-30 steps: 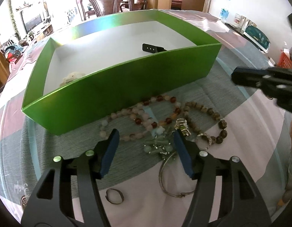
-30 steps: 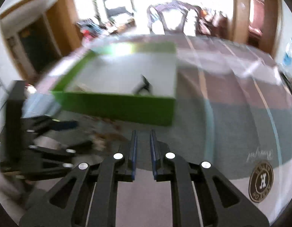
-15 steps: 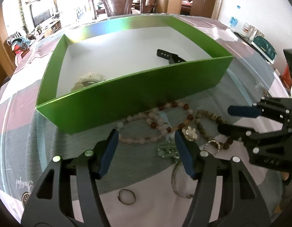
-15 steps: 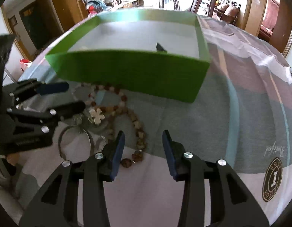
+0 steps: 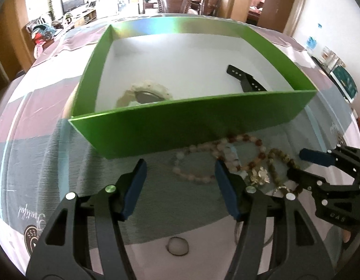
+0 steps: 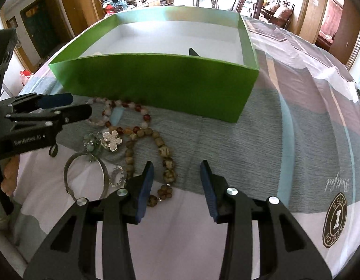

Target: Organize jewelry

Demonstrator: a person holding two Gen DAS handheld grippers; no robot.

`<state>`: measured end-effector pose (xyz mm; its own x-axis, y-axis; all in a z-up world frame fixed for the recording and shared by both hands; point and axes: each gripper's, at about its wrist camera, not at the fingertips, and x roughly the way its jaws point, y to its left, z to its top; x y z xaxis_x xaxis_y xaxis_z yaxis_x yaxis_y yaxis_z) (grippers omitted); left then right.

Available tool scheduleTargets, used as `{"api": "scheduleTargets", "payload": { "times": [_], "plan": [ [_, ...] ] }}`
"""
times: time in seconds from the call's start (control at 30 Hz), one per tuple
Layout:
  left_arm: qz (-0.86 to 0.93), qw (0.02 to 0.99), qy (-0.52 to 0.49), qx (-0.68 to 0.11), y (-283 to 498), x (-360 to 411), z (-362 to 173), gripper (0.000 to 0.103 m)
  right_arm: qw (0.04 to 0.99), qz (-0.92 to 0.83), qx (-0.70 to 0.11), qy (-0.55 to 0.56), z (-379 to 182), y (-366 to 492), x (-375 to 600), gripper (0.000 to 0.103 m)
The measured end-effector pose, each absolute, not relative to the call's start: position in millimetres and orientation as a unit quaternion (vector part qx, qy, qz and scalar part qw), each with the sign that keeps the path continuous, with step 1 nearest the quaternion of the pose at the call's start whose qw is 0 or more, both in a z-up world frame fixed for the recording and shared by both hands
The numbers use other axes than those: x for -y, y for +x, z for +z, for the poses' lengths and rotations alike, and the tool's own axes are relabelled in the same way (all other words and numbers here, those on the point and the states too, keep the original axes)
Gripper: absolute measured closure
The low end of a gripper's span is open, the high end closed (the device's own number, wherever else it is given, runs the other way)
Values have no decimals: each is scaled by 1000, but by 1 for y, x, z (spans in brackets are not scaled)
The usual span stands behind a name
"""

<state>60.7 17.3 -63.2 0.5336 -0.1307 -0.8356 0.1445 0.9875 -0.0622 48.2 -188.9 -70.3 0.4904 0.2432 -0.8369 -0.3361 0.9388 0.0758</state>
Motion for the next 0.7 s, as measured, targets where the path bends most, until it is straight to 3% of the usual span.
{"api": "scheduleTargets", "payload": {
  "times": [0.07, 0.3, 0.37, 0.47, 0.7],
  "plan": [
    [-69, 873, 11, -483, 62, -21, -68, 44, 862, 168, -476, -50, -70, 49, 189, 62],
    [-57, 875, 35, -479, 62, -17, -70, 71, 862, 166, -476, -49, -70, 49, 190, 62],
    [-56, 876, 38, -478, 62, -16, -70, 75, 862, 165, -476, -49, -70, 50, 190, 62],
    [-55, 876, 38, -478, 62, -16, -70, 74, 863, 164, -476, -50, -70, 50, 190, 62],
    [-54, 875, 40, -480, 62, -13, -71, 57, 864, 162, -475, -50, -70, 51, 192, 62]
  ]
}}
